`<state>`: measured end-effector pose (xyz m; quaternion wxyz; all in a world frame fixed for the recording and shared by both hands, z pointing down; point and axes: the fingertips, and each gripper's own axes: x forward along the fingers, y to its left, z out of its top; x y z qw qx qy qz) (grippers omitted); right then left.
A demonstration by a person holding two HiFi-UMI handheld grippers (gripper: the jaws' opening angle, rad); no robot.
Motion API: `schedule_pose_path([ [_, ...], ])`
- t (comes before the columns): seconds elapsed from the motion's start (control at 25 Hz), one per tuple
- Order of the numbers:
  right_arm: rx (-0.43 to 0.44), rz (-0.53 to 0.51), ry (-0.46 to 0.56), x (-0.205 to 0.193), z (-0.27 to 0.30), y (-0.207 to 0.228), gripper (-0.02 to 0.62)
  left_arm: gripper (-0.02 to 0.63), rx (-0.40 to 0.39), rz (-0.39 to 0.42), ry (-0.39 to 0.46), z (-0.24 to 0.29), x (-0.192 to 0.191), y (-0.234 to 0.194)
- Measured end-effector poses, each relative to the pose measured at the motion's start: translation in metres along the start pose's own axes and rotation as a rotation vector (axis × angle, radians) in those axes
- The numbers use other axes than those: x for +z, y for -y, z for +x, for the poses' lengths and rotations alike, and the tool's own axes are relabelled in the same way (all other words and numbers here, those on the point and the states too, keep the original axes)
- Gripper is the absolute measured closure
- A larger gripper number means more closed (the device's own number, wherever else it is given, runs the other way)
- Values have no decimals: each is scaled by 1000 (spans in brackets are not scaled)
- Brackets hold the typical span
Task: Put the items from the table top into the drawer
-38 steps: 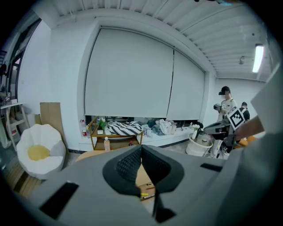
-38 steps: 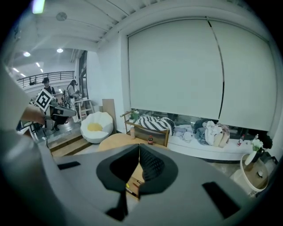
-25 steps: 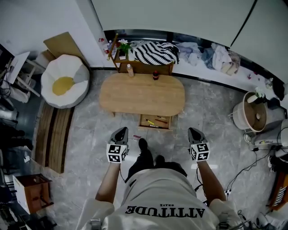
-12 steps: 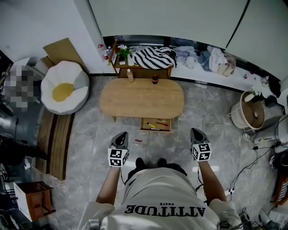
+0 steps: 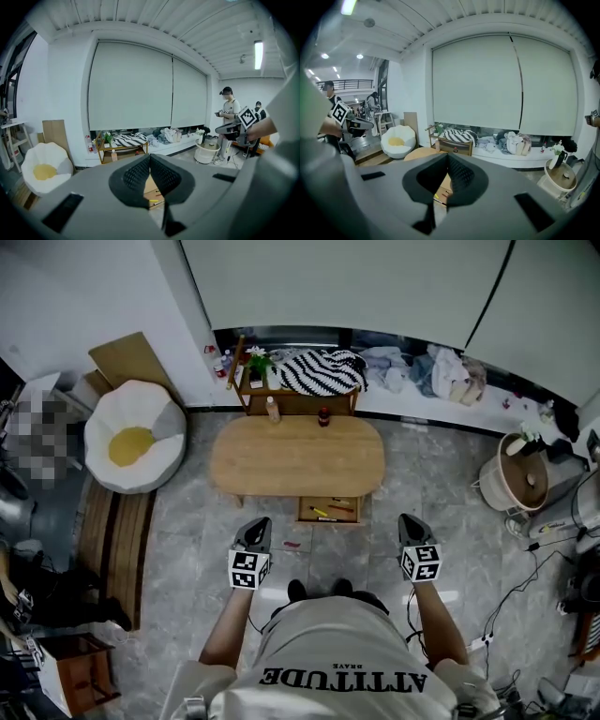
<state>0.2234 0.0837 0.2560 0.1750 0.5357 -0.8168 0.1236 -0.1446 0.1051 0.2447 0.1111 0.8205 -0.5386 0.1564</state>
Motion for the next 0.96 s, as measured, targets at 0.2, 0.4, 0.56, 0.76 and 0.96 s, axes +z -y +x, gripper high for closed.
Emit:
schedule_pose_path([
  [0.2,0,-13,8,4,2,-6,577,584,7,-12,15,1,0,-10],
  [0.4,-3,-9,27,17,1,-3,577,584,10,-2,20,2,6,-9],
  [0.56,-8,-15,30,17,-1,-1,577,584,14,-2,26,2,8,-11],
  [0.76,-15,-19,35,21,-4,1,577,584,19,-2,40,0,14,-11],
  [0.96,-13,-20,36,18,-13,4,577,584,22,-4,36,-2,10,-4],
])
